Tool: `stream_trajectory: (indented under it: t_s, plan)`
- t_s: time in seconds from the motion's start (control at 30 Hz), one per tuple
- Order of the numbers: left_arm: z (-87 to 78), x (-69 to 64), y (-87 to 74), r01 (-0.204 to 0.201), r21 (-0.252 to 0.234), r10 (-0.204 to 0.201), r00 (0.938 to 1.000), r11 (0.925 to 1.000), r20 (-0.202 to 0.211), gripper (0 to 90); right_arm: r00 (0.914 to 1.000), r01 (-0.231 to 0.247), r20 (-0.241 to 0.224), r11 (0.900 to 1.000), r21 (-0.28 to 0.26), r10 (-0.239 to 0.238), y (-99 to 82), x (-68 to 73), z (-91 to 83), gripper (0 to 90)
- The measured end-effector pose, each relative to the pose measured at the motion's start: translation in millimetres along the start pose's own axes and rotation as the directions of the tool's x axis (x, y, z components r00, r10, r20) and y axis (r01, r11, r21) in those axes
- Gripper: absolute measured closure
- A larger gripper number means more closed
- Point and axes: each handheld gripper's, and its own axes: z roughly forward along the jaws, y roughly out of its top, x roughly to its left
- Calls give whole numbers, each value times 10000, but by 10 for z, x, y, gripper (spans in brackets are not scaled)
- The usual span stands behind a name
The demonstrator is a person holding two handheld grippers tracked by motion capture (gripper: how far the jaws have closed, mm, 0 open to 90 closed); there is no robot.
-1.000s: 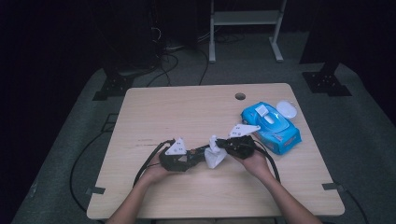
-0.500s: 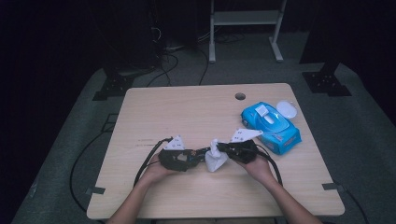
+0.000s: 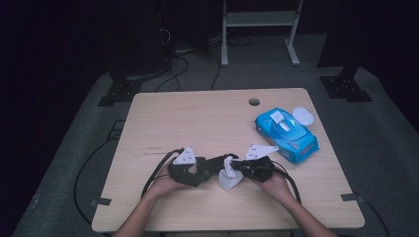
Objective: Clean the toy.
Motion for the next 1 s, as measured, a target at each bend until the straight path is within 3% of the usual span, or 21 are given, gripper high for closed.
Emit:
stream_trajectory:
  t_s: [0.07, 0.13, 0.2, 0.37, 0.53, 0.7, 0.83, 0.87, 1.0]
  plan:
    - [-7, -16, -11, -159, 78, 159, 9998, 9998, -78, 301, 10000, -12, 61, 9996, 268, 10, -52, -22, 45, 857]
    - [-9, -31, -16, -400, 78, 402, 9988, 9992, -294, 291, 9991, -412, -46, 9990, 147, 413, -84, -59, 63, 857]
    - [-8, -29, -12, -489, 203, 500, 9970, 9986, -582, 246, 9991, -432, -46, 9990, 65, 432, -68, -71, 54, 857]
    - [-7, 16, -51, -172, 355, 199, 9967, 9992, -786, 181, 9981, -557, -271, 9981, -271, 550, 15, -58, -5, 857]
    - [38, 101, -79, 447, 665, -395, 9962, 9968, -778, 135, 9979, -620, -248, 9963, -601, 606, 144, -91, -8, 857]
    - [66, 90, -90, 125, 1124, -41, 9972, 9936, -742, 175, 9978, -539, -404, 9983, -237, 529, 137, -49, 182, 856]
    - [13, 101, -98, 221, 864, -180, 9987, 9960, -482, 232, 9998, -187, -114, 9996, 197, 189, 71, -51, 297, 854]
    - [6, 104, -98, 288, 786, -255, 9988, 9965, -427, 236, 9995, -297, -66, 9993, 206, 298, 69, -66, 299, 854]
    - [43, 135, -111, 558, 722, -517, 9970, 9958, -579, 151, 9997, -234, -9, 9995, 233, 234, 68, -120, 316, 853]
